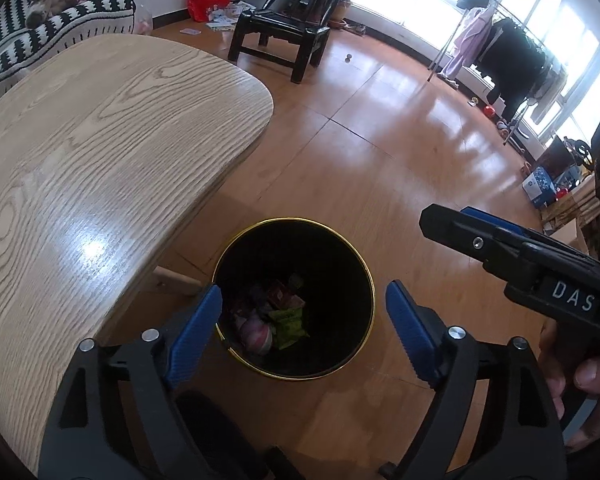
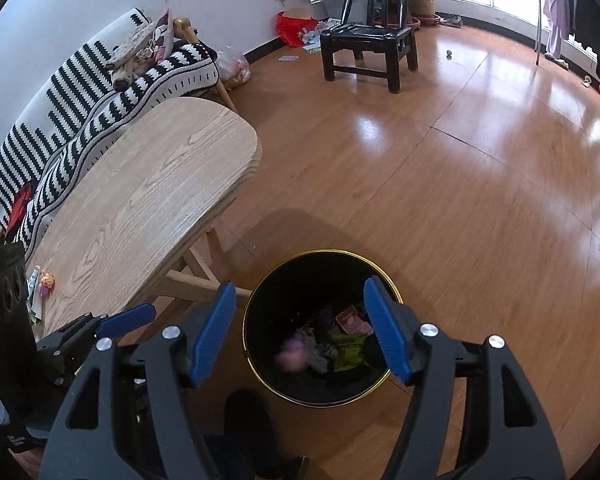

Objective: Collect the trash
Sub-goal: 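Grasp the clear bubble wrap with the left tool while the right tool grasps the small doll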

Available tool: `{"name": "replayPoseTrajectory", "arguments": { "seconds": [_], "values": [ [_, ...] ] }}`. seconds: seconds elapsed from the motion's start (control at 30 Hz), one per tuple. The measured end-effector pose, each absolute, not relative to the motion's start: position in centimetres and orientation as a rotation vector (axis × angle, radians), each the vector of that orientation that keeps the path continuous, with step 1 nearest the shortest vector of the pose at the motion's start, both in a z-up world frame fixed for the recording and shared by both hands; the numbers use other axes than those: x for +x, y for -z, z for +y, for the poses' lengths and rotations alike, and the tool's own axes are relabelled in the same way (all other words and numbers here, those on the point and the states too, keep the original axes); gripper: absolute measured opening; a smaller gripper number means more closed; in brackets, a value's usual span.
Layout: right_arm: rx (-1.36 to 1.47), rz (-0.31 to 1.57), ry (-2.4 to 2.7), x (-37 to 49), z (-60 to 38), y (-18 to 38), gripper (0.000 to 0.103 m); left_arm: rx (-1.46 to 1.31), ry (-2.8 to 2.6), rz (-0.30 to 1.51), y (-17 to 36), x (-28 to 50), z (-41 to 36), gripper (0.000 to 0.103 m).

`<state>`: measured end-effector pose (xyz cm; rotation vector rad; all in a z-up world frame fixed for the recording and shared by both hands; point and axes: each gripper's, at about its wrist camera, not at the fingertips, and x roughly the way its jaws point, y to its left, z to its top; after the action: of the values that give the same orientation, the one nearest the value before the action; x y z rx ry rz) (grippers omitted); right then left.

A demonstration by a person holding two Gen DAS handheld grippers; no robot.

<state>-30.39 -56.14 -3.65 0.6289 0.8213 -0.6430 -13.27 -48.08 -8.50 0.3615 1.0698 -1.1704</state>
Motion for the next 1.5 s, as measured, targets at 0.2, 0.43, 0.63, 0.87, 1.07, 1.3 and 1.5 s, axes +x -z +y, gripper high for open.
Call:
{"name": "replayPoseTrajectory", "arguments": {
  "seconds": [0.2,0.43,0.63,0.87,1.07,1.3,1.5],
  "values": [
    [0.607,0.809,0.627,-29.5,-55.3,2.3,0.068,0.224,1.161,1.097,7.0,-11.6,-45.7,0.082],
    [0.524,0.765,0.52,-24.6,-51.2,-1.9,0.072,0.02,1.11,1.027,0.9,-6.2,-36.9,0.083],
    [0.435,0.765,0.321,-15.9,-43.9,-4.6,0.073,0.002,0.905,0.902,-3.1,-0.6,-23.9,0.087],
    [0.333,0.809,0.078,-6.3,-32.2,-4.9,0.073,0.12,0.576,0.84,-1.2,4.1,-8.9,0.087],
    [0.282,0.87,-0.026,0.4,-25.9,-3.1,0.073,0.241,0.46,0.791,1.4,6.2,-4.3,0.087],
    [0.216,0.932,-0.004,6.4,-25.6,0.1,0.073,0.384,0.53,0.759,3.7,8.3,-5.4,0.087],
    [0.107,0.995,0.005,8.2,-26.3,5.0,0.073,0.462,0.588,0.704,5.6,11.1,-7.6,0.087]
  ]
}}
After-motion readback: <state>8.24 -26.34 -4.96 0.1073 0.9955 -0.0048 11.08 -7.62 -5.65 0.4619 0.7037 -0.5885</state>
